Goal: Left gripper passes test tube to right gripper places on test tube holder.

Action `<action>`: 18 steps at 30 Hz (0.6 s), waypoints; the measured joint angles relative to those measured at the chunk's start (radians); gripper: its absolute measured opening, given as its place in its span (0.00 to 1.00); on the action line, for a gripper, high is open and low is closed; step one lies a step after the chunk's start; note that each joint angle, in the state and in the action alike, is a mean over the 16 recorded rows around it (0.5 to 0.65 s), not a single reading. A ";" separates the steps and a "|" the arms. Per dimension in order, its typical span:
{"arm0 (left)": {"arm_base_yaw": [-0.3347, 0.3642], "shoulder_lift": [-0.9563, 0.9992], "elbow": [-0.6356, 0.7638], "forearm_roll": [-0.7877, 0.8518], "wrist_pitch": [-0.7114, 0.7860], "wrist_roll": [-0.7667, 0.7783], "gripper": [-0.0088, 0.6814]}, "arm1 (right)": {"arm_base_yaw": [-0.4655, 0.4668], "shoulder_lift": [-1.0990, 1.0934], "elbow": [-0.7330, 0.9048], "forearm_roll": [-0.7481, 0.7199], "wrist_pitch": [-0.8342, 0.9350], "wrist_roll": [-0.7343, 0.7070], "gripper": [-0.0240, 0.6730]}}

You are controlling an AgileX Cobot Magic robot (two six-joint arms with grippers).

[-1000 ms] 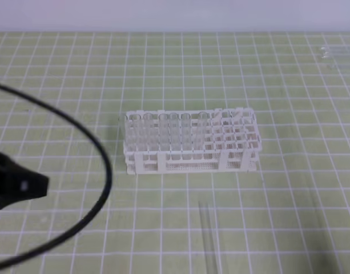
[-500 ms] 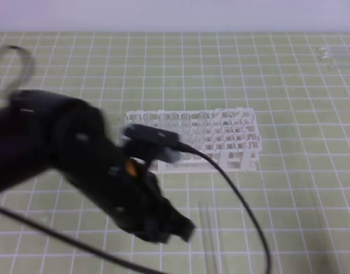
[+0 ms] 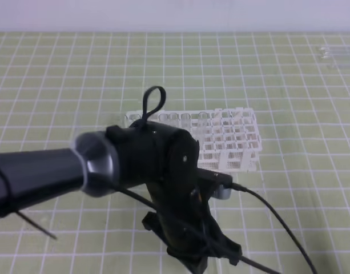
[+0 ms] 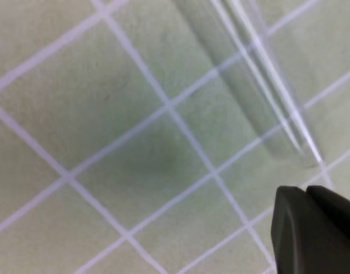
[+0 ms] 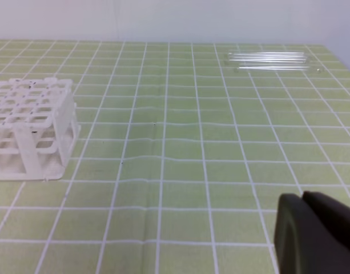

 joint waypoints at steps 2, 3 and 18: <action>-0.002 0.018 -0.013 -0.004 0.006 -0.018 0.01 | 0.000 0.000 0.000 0.000 0.000 0.000 0.03; -0.003 0.025 -0.018 -0.007 0.007 -0.027 0.01 | 0.000 0.000 0.000 0.000 0.000 0.000 0.03; -0.034 0.050 -0.059 0.001 -0.037 -0.154 0.05 | 0.000 0.000 0.000 0.000 0.000 0.000 0.03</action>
